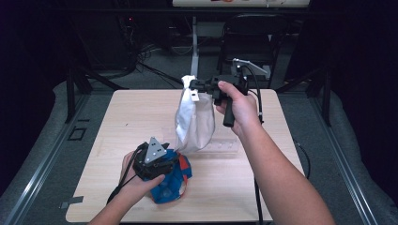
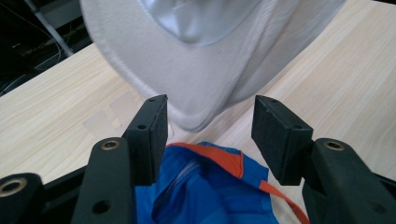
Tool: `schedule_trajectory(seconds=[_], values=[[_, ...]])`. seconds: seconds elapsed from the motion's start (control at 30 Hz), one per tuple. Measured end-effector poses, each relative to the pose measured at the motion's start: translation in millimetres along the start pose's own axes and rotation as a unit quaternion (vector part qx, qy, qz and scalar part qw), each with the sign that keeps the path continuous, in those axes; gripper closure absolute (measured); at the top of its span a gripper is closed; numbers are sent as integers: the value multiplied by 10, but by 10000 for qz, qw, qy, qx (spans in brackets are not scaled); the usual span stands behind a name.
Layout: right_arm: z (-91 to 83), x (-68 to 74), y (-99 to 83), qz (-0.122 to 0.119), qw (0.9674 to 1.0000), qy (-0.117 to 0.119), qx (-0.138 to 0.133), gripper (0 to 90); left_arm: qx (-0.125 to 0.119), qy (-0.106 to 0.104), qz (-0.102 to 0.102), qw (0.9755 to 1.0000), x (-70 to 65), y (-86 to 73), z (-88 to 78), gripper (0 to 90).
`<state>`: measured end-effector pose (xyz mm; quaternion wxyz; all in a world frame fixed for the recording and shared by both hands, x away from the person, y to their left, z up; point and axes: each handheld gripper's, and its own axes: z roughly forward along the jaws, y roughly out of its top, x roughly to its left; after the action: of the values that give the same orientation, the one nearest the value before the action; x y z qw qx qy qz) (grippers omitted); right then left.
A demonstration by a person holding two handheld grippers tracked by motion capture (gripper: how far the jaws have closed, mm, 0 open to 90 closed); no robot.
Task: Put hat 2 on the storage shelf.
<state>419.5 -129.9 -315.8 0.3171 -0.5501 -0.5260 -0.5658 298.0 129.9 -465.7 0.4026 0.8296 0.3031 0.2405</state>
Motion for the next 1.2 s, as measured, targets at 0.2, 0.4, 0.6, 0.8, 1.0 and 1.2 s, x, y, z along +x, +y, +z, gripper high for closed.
schedule_trajectory(seconds=[0.2,0.4,0.6,0.8,1.0,1.2], values=[[82,23,12,10,10000,38,3,836,188,170,107,9996,-21,96,136,521],[99,23,28,-12,10000,-30,-37,836,263,209,138,9993,133,96,198,694],[118,10,40,-2,10000,-44,-58,836,218,59,-26,9997,299,88,196,777],[164,-10,55,-10,9999,-152,-69,836,222,-73,-202,9995,391,53,255,796],[223,-89,72,-1,9996,-272,-38,836,213,-42,-329,9992,359,-6,381,797],[270,-189,71,42,9994,-355,10,836,112,-104,-594,9981,338,-99,480,797]])
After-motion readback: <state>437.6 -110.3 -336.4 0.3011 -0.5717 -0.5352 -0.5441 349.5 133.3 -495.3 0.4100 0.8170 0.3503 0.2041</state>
